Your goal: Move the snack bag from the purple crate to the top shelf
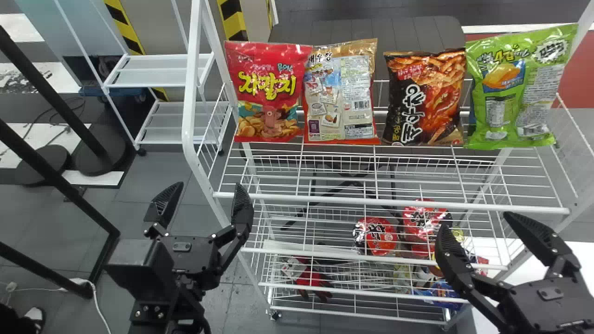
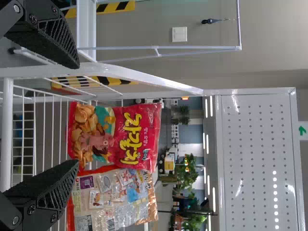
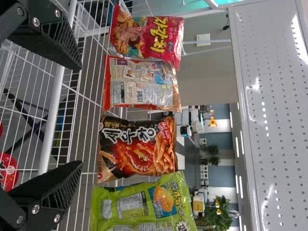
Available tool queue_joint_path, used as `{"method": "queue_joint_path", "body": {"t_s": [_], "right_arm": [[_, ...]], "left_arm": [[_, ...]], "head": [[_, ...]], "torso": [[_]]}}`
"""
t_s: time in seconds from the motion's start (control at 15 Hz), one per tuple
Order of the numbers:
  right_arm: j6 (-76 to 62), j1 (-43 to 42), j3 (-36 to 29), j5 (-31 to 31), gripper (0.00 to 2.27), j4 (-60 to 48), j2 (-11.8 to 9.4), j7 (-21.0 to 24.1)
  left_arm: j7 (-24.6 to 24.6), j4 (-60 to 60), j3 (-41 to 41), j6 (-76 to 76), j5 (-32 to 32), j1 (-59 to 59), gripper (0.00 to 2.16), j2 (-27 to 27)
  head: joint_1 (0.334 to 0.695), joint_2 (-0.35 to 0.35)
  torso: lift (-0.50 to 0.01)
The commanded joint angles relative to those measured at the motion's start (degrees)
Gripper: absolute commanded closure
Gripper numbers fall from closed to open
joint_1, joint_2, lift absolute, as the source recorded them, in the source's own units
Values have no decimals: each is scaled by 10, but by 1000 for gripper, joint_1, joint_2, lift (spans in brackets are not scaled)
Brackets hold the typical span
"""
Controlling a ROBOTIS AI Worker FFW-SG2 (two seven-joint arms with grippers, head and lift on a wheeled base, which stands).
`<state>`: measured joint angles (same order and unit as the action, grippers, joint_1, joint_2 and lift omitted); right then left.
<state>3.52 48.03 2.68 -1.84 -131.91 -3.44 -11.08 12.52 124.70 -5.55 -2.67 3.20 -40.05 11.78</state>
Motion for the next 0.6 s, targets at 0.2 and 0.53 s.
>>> {"method": "queue_joint_path", "body": {"t_s": [0.2,0.53], "right_arm": [[-6,0,-6,-1,134,-1,1,0],[-23,0,-7,-1,134,0,3,1]], "left_arm": [[0,3,-5,0,-2,1,124,0],[0,3,-6,-2,-2,1,124,0]], "head": [[695,98],[695,89]], "torso": [[0],[0]]}}
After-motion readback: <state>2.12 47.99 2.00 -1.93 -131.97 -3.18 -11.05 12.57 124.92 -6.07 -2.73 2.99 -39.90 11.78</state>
